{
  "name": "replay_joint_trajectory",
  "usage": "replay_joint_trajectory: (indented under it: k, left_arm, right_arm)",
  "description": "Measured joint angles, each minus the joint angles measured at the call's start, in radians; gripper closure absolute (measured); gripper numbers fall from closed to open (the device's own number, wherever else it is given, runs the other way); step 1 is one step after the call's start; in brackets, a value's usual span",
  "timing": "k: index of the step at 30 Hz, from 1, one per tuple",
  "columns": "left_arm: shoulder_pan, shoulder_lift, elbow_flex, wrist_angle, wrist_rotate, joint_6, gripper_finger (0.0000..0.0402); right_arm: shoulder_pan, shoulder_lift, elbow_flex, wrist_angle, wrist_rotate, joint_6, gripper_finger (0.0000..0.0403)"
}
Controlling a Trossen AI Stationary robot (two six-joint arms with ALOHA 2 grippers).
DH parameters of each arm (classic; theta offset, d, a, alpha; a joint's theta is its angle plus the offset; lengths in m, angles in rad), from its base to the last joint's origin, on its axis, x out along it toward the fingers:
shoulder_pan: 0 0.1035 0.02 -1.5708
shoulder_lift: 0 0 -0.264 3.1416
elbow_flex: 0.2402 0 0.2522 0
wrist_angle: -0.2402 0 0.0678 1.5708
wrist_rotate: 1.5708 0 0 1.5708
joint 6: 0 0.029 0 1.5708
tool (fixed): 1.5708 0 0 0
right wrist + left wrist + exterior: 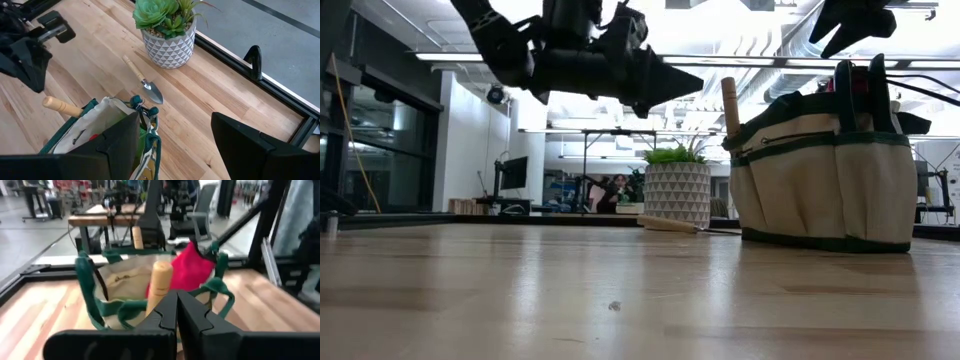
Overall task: Pick & Place Garden tools in Gardening bag
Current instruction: Put the left brown trowel into the brown gardening bag
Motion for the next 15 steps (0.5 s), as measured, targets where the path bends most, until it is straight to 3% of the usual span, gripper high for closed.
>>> replay_joint_trajectory:
  k: [5,15]
  left_arm:
    - [-0.012,0.000,0.038,-0.112,-0.094,0.034,0.0401]
    - [-0.017,0.069,0.092,-0.197,-0.104,0.028,0.0401]
  right_arm:
    - [0.000,0.000,0.000,0.000,0.000,0.000,0.0165]
    - [0.000,0.000,0.000,0.000,0.000,0.000,0.0165]
